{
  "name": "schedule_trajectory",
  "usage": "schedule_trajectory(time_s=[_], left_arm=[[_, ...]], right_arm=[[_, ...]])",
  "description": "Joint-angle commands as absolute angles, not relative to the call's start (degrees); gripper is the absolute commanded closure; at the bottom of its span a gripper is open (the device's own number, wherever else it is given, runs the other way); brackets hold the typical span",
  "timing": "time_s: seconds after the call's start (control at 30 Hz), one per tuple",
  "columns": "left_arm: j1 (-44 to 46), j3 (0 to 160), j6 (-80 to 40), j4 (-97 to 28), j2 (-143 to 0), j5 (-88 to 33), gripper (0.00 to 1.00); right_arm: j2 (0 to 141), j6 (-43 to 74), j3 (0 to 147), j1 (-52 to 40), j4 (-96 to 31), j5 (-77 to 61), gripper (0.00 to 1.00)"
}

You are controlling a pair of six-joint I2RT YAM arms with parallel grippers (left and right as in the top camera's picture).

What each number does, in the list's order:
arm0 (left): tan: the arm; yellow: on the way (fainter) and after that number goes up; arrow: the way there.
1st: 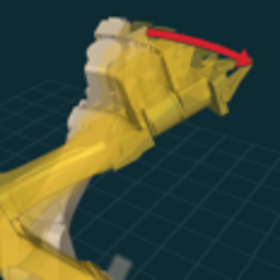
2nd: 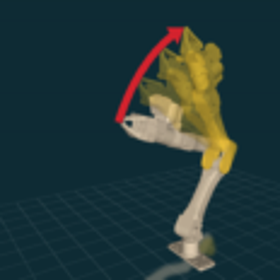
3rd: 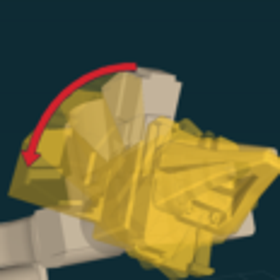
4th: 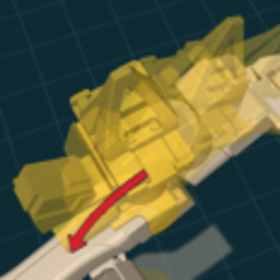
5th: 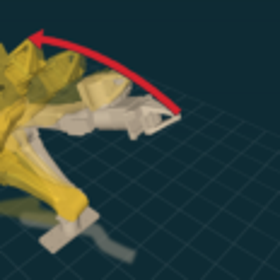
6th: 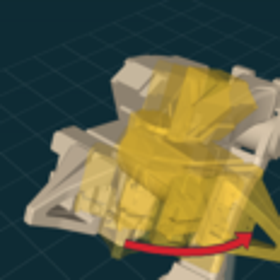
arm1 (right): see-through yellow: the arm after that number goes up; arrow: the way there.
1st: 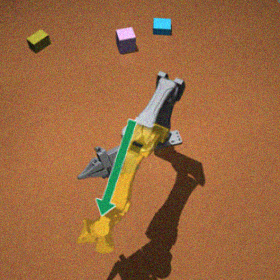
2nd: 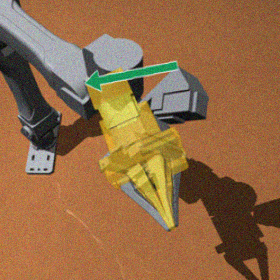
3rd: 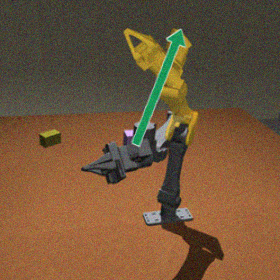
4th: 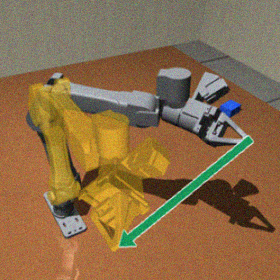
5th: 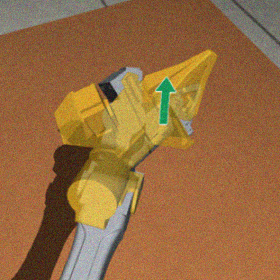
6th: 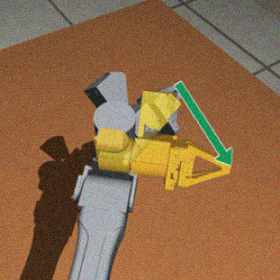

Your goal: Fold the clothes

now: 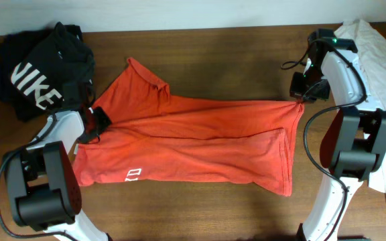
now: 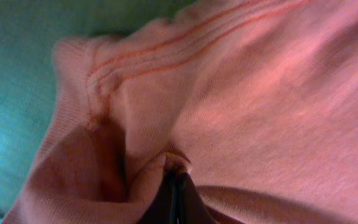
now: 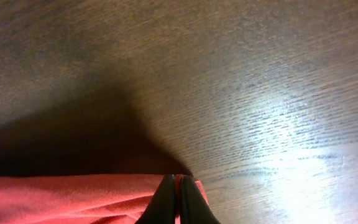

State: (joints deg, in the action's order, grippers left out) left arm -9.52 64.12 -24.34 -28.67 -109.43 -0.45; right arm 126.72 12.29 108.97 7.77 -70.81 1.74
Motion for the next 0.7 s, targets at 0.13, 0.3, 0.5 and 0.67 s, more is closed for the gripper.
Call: schedule_trajectory(time_s=[0.13, 0.3, 0.5, 0.67], left_arm=[[-10.2, 59.5, -24.9, -34.8, -100.5, 2.6, 0.79], [-10.1, 59.5, -22.2, -41.5, -87.5, 2.3, 0.08], [-7.8, 59.5, -16.1, -59.4, -76.7, -5.0, 0.3], [-3.8, 58.1, -15.7, -70.1, -76.9, -7.5, 1.0]], right_arm=[[126.7, 12.6, 120.7, 8.4, -80.6, 2.3, 0.01], [124.7, 12.1, 128.4, 6.2, -97.4, -3.5, 0.28], [123.4, 12.1, 117.0, -3.5, -97.3, -3.7, 0.96], [111.6, 18.8, 94.6, -7.1, -88.1, 0.4, 0.96]])
